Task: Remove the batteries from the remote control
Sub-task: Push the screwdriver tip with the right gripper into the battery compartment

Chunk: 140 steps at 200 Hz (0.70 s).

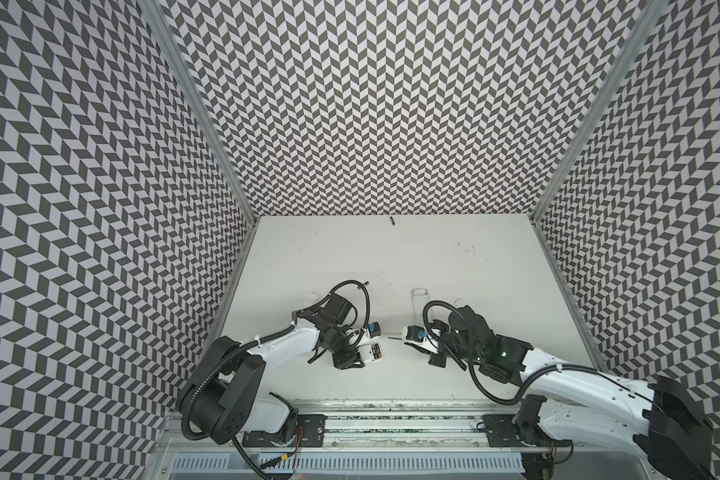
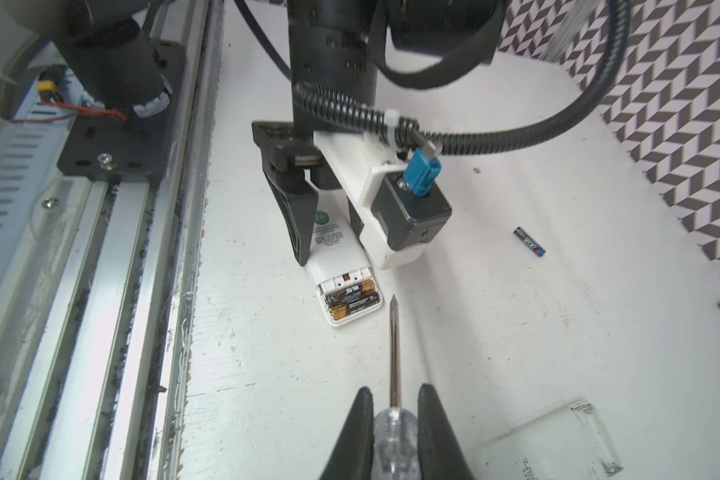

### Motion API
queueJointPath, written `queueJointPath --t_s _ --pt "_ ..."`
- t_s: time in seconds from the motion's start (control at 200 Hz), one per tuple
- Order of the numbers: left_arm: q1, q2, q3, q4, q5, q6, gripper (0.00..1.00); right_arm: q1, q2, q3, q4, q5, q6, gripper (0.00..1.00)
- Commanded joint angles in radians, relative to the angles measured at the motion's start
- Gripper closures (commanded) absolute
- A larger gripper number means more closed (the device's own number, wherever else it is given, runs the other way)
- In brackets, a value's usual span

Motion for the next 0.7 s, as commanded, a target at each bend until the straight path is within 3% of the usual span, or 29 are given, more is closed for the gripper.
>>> queueJointPath --t_s 0.0,0.2,0.466,0.696 --pt "-0.011 -0.009 -0.032 -0.041 -0.001 0.027 0.62 0.019 0.080 0.055 -0.048 -0.068 -0.094 1.00" --pt "-0.016 -0.002 -0.052 -0.011 -0.029 0.027 0.65 0.065 0.176 0.081 -0.101 -0.097 -0.143 1.00" --pt "-0.024 0.017 -0.041 -0.012 -0.064 0.028 0.67 0.082 0.154 0.077 -0.052 -0.118 -0.157 1.00" --pt "-0.025 -0.002 -0.045 -0.008 -0.064 0.027 0.68 0.082 0.167 0.065 0.003 -0.069 -0.152 1.00"
